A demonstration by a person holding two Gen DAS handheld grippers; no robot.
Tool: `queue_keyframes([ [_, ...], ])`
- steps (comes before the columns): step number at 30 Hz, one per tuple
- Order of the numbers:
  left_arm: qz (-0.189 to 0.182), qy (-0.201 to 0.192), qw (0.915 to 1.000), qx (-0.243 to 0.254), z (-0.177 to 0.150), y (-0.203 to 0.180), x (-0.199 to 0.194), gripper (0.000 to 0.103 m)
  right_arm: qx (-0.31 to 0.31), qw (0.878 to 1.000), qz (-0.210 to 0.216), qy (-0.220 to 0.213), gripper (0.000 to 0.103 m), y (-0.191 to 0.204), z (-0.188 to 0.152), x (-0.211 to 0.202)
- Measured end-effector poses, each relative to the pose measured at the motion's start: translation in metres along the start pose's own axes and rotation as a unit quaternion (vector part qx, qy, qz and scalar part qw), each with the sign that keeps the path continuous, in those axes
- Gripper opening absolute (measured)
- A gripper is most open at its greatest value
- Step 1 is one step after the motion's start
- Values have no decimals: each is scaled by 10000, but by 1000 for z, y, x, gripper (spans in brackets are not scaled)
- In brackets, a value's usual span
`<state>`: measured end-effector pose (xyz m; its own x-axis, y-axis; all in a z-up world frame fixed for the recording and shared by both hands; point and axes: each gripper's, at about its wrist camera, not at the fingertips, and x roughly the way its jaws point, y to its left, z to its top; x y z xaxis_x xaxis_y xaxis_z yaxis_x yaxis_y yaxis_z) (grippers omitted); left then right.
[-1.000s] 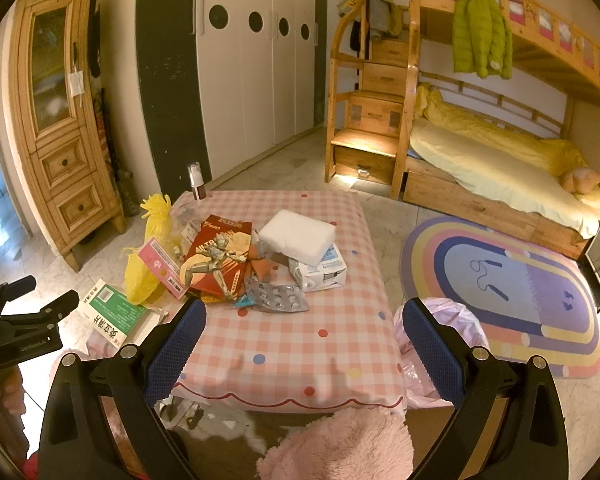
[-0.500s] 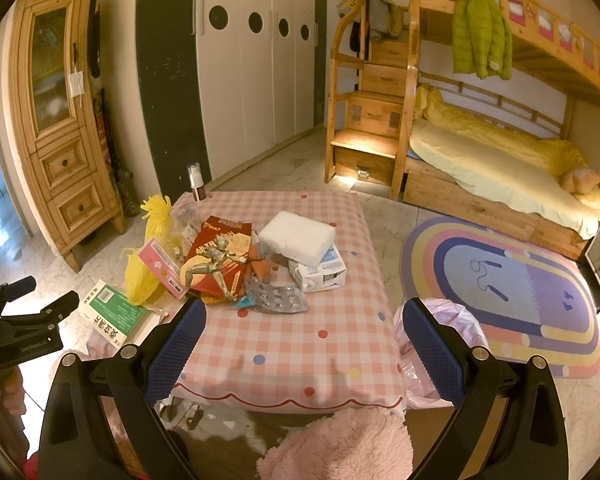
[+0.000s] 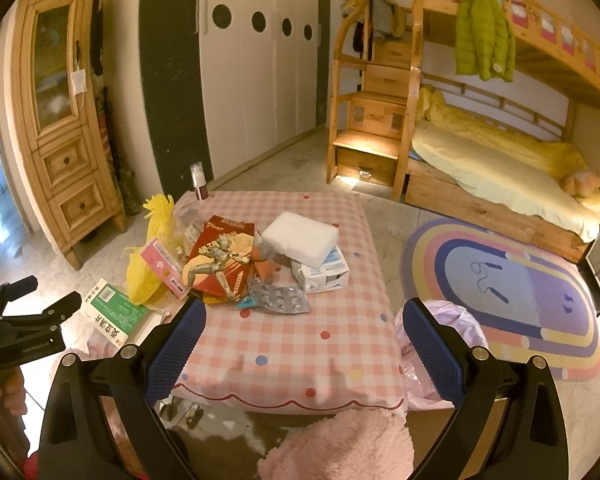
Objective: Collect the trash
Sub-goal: 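Reach the left gripper to the yellow foam net and close on it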
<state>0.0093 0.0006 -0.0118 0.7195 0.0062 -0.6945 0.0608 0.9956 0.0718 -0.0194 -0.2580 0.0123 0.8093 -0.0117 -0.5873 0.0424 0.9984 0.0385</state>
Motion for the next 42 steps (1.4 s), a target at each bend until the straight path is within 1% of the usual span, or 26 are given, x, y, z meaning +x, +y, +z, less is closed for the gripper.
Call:
queue_keyframes([
  [4, 165, -38, 9999, -12, -8, 8, 5, 96, -78, 10000, 34, 35, 98, 7, -1, 7],
  [8, 307, -51, 9995, -46, -17, 20, 10, 96, -16, 9997, 225, 97, 98, 12, -5, 20],
  [10, 334, -44, 9994, -87, -21, 26, 13, 96, -109, 9994, 317, 101, 98, 20, -8, 26],
  [13, 340, 23, 9993, -173, -27, 36, 20, 96, -351, 9987, 340, 165, 98, 38, -12, 35],
  [15, 181, 89, 9996, -174, -34, 41, 26, 96, -422, 9980, 426, 210, 98, 47, -15, 39],
  [16, 183, 119, 9996, -167, -35, 43, 29, 96, -452, 9976, 454, 247, 98, 51, -16, 42],
  [18, 220, 207, 9994, -180, -41, 47, 36, 96, -524, 9972, 447, 297, 98, 56, -17, 46],
  [22, 134, 335, 9989, -294, -50, 53, 49, 96, -590, 9963, 460, 416, 98, 60, -20, 57],
  [27, 35, 341, 9992, -203, -54, 45, 59, 96, -606, 9962, 477, 396, 98, 59, -23, 65],
  [31, -71, 391, 9992, -41, -56, 27, 73, 96, -614, 9970, 322, 351, 98, 57, -21, 67],
  [34, -110, 424, 9990, 37, -55, 18, 83, 92, -589, 9972, 281, 357, 98, 53, -20, 69],
  [36, -110, 479, 9988, 33, -54, 15, 90, 88, -567, 9974, 259, 369, 98, 50, -21, 70],
  [39, -84, 508, 9987, 55, -54, 14, 93, 88, -545, 9974, 248, 397, 98, 47, -23, 72],
  [42, -5, 543, 9983, 212, -56, 8, 100, 88, -486, 9976, 250, 436, 98, 43, -25, 75],
])
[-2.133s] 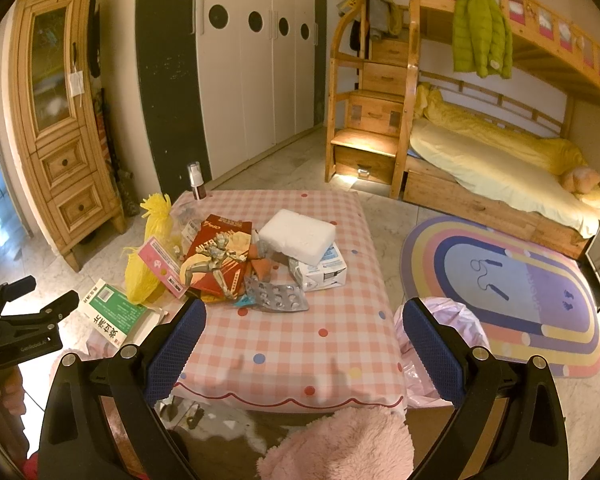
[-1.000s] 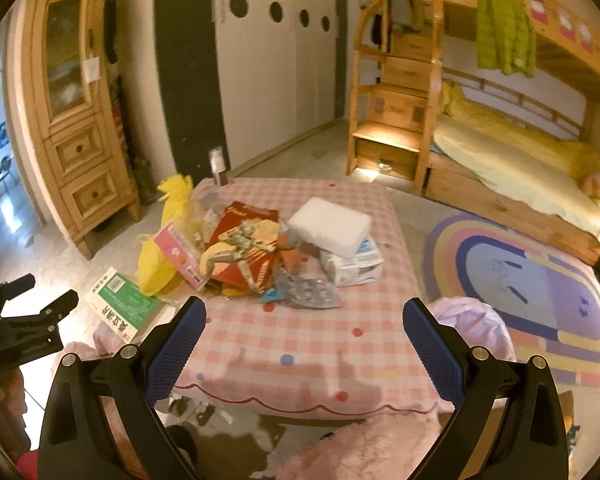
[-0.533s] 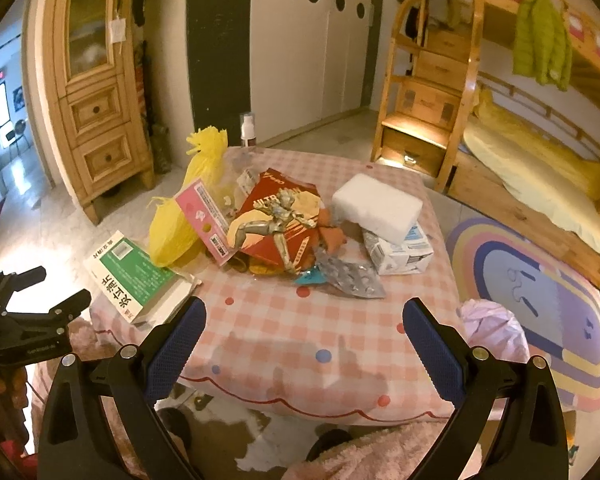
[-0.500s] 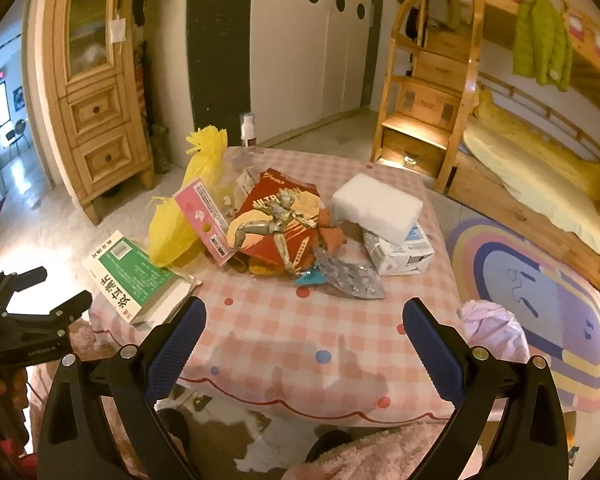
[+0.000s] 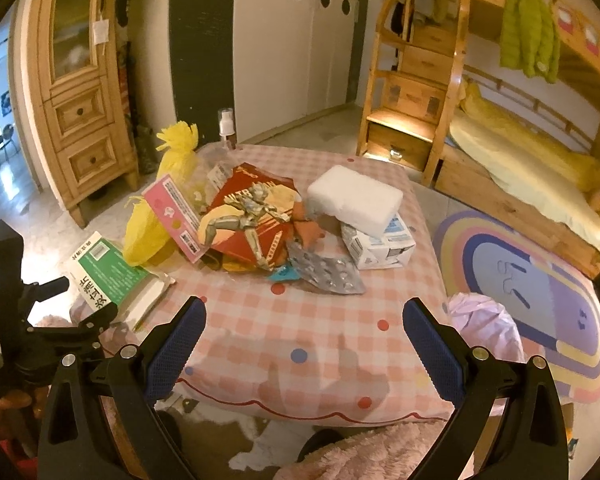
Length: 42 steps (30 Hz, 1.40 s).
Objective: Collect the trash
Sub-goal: 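Reach the left gripper to the yellow foam net and close on it, then lift the yellow net with the left gripper while the right gripper grasps the white foam block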
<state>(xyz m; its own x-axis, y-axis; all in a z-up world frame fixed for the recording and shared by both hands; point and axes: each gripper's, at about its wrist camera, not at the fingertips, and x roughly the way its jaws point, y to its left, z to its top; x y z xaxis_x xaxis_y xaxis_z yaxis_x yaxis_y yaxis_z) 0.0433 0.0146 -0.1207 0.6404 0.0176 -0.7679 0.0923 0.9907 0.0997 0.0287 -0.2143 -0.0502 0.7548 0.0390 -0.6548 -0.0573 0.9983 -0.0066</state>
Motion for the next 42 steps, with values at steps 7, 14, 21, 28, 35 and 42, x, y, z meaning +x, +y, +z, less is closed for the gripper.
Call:
queue_keyframes([
  [7, 148, 90, 9997, 143, -4, -6, 10, 81, 15, 10000, 51, 8, 98, -2, -3, -1],
  [14, -111, -89, 9999, 42, -10, -2, -17, 81, -22, 9999, 155, -43, 98, -1, 4, -5],
  [21, -365, -398, 9985, -125, 12, 7, -43, 83, -31, 9996, -139, -258, 93, -9, 22, -7],
  [28, -405, -489, 9977, 234, 48, -11, -10, 78, 125, 9997, -137, -186, 62, -35, 34, 3],
  [35, -292, -157, 9980, 531, 63, -32, 35, 70, 337, 9994, -75, -81, 64, -49, 33, 16],
  [42, -300, -53, 9986, 430, 73, -29, 53, 23, 385, 9993, -18, -25, 67, -53, 31, 20],
])
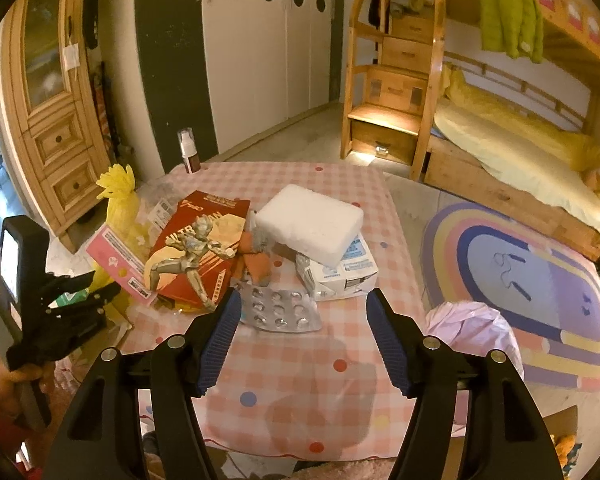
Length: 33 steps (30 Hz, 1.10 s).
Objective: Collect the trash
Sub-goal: 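Lift the yellow net with the left gripper while the right gripper grasps the white foam block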
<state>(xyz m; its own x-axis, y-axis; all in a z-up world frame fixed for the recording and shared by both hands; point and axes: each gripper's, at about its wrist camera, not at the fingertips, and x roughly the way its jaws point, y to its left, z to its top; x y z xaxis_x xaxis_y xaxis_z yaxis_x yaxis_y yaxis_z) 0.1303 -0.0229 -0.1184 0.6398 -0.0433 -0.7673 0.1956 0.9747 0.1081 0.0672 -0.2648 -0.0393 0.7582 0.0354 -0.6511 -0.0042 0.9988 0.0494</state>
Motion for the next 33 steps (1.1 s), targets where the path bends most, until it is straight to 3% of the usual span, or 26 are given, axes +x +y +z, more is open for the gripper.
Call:
queue_keyframes([
  [3, -82, -159, 9998, -87, 3, 6, -8, 11, 18, 10000, 23, -7, 67, -1, -1, -2],
  [16, 270, -1146, 9930, -93, 35, 29, -78, 8, 103, 9996, 101, -228, 71, -9, 5, -15],
  [20, 265, -1391, 9899, -105, 41, 31, -102, 8, 55, 9995, 140, -293, 58, -10, 7, -11],
  [21, 254, -1464, 9888, -121, 43, 31, -108, 8, 49, 9994, 162, -292, 53, -11, 9, -9],
  [28, 83, -1794, 9836, -180, 57, 23, -127, 8, -48, 9998, 125, -160, 54, -19, 20, 23],
  [33, 128, -1639, 9862, -198, 67, 22, -105, 8, -24, 9997, 237, 98, 53, -27, 26, 64],
])
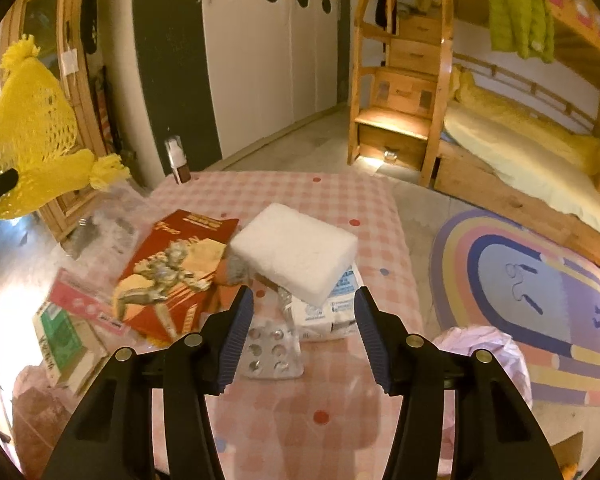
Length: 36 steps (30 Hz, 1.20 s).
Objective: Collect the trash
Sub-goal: 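Lift the yellow net with the left gripper while the right gripper grasps the white foam block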
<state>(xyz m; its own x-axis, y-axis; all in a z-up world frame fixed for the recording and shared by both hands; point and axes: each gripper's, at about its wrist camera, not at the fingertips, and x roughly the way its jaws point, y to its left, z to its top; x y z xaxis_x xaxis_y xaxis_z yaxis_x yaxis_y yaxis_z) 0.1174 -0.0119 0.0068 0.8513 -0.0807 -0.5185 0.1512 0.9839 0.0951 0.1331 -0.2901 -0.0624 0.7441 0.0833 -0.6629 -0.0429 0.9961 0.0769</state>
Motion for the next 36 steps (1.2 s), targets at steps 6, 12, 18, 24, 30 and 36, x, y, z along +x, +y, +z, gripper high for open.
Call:
queue_keyframes([
  [6, 6, 293, 9995, -100, -13, 7, 20, 8, 10, 9994, -13, 339, 39, -3, 6, 46],
  [12, 155, 306, 9991, -267, -15, 23, 20, 8, 55, 10000, -57, 39, 18, 2, 12, 28],
  [18, 230, 57, 9991, -365, -6, 29, 3, 8, -413, 9984, 267, -292, 19, 45, 17, -19],
  [24, 270, -164, 9983, -499, 2, 38, -20, 8, -1077, 9929, 227, 445, 19, 89, -8, 11],
  [30, 381, -327, 9972, -563, 10, 50, -37, 8, -1137, 9919, 139, 545, 19, 94, -18, 9],
  [36, 305, -604, 9959, -603, 23, 51, -50, 8, -1108, 9930, 46, 405, 18, 84, -10, -7],
])
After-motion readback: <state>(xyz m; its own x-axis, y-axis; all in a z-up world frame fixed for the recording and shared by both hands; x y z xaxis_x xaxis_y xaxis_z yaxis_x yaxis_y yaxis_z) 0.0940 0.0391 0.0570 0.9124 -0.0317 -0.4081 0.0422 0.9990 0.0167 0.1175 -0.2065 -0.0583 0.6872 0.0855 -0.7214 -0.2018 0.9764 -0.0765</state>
